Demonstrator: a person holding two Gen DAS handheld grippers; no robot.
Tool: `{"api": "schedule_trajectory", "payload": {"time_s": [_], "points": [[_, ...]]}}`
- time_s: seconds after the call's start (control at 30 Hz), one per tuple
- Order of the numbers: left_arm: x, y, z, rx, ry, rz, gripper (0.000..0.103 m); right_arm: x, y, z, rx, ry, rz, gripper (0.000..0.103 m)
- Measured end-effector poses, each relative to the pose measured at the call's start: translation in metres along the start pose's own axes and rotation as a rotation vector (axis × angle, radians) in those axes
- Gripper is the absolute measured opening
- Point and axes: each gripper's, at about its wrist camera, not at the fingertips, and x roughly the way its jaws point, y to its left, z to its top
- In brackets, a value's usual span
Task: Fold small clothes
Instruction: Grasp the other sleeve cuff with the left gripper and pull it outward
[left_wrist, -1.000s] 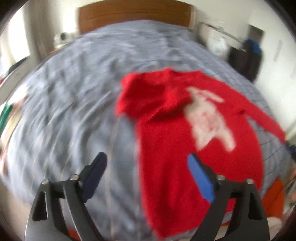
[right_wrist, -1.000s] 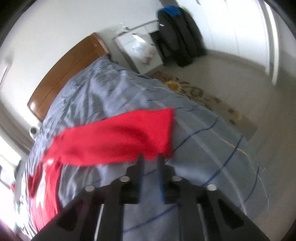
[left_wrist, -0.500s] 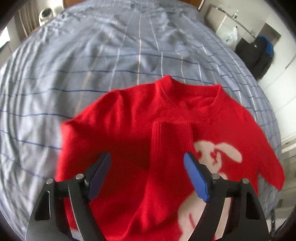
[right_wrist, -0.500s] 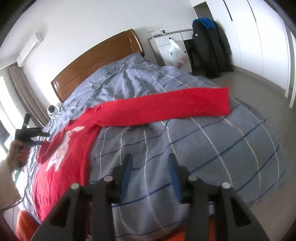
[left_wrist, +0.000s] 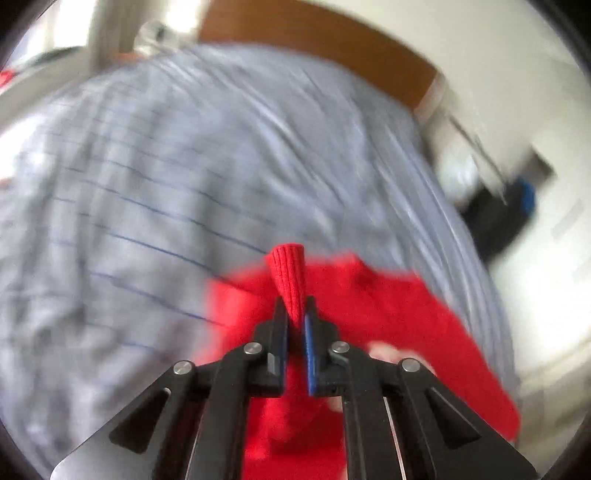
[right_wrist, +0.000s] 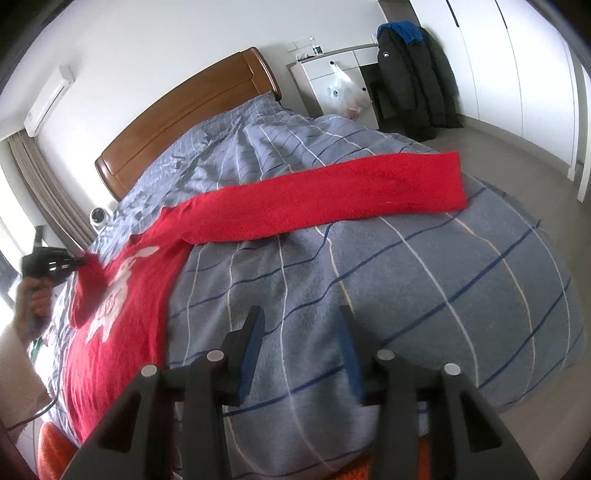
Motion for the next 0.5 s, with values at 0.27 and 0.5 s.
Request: {"api": "schedule_trajectory", "payload": {"time_s": [0.27,0.5], "points": [[-0.078,0.172,-0.028,-0.297,-0.177,0.385,0.007,0.0,0.001,-0.003,-0.002,-0.004,-0.003,0.04],[-0.046,0.235,-0.063,-0.438,-0.07,0.35,0.02,0.0,0.01,-0.005,-0.043,0.003,-0.03,0.04]]}}
